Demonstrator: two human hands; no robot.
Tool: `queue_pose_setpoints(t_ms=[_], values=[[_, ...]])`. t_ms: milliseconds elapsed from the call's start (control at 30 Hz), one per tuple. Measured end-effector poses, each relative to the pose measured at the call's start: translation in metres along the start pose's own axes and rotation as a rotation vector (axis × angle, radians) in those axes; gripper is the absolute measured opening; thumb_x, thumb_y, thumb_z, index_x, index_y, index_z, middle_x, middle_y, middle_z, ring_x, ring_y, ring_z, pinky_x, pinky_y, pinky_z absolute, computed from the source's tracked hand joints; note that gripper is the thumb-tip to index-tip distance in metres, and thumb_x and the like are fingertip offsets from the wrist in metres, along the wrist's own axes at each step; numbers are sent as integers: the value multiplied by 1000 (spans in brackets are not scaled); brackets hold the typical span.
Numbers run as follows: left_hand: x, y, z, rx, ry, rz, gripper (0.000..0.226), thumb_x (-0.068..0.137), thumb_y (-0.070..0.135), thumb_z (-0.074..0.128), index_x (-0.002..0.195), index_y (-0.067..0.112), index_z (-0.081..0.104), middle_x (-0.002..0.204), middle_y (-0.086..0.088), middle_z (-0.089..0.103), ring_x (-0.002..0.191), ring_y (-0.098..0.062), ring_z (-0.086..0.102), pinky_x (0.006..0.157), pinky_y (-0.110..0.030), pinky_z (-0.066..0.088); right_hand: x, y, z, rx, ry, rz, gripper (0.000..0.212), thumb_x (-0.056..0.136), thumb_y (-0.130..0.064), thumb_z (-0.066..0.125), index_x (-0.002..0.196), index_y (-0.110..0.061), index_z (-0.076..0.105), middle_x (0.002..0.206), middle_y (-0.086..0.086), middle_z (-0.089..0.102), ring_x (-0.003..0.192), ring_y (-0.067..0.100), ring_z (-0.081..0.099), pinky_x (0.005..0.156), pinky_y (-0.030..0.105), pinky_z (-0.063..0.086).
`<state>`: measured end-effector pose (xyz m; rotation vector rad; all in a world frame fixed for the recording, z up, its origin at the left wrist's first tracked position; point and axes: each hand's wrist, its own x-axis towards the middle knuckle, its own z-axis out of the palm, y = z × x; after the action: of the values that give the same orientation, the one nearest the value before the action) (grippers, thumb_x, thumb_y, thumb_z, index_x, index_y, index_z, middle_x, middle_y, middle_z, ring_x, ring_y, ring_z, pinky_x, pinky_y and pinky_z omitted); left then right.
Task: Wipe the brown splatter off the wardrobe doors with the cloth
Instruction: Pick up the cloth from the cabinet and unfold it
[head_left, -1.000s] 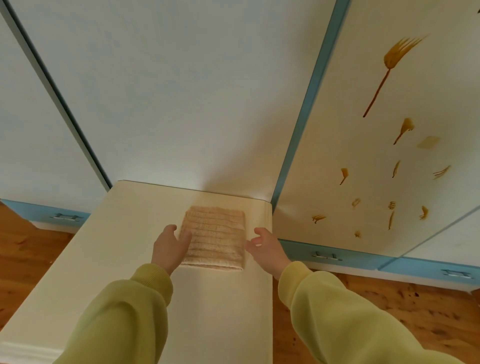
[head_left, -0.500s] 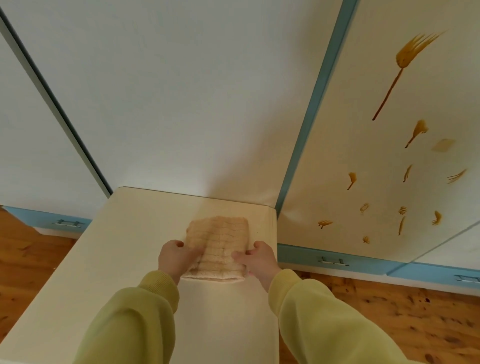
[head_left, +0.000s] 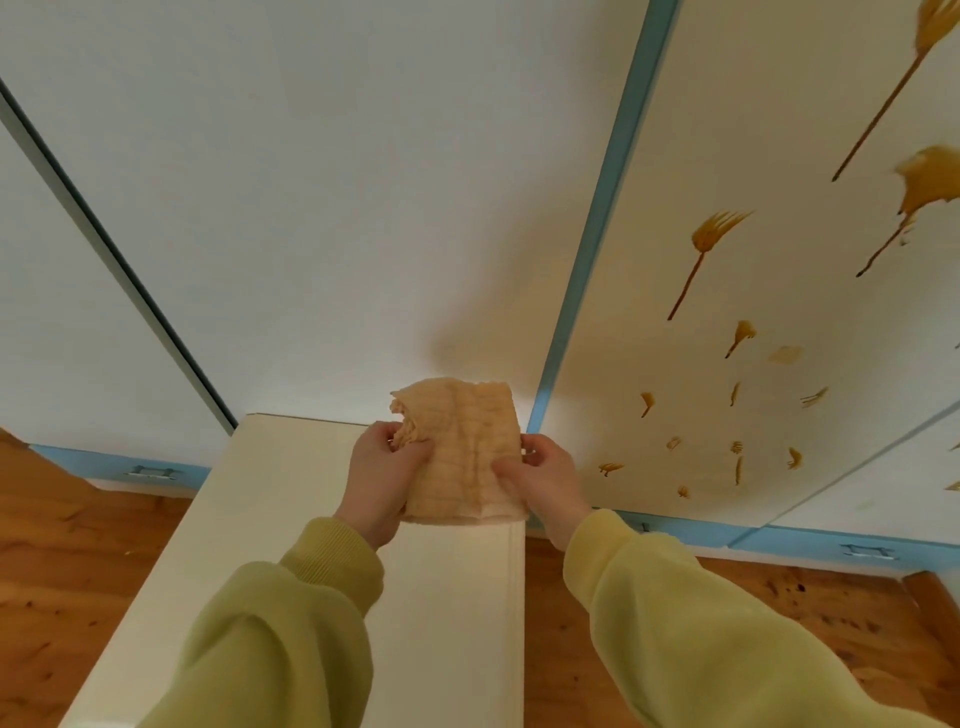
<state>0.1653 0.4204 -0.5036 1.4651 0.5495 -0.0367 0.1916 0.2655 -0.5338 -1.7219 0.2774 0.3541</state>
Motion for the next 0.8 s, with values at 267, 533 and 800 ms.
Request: queue_pose_setpoints(t_ms=[267, 533, 800], values=[[-70, 118, 17, -227, -68, 52, 34, 84, 4, 61, 116, 7, 50, 105, -9, 62, 89, -23, 63, 62, -32, 53, -58, -119, -50, -28, 74, -147, 31, 80, -13, 64, 109, -19, 55, 88, -1, 61, 79, 10, 58, 62, 19, 46], [-140, 225, 34, -377, -141, 121, 37, 83, 4, 62, 119, 7, 52, 103, -9, 64, 90, -23, 65, 64, -30, 58, -124, -222, -92, -137, 199, -352, 43, 81, -20, 66, 121, -16, 50, 96, 0, 59, 86, 9, 56, 66, 16, 43], [-199, 323, 39, -418, -208, 213, 40, 84, 7, 62, 122, 7, 49, 98, -8, 65, 77, -19, 67, 55, -27, 57, -221, -319, -121, -318, 290, -760, 19, 85, -20, 62, 101, -30, 59, 100, -14, 60, 94, 1, 56, 78, 13, 44]])
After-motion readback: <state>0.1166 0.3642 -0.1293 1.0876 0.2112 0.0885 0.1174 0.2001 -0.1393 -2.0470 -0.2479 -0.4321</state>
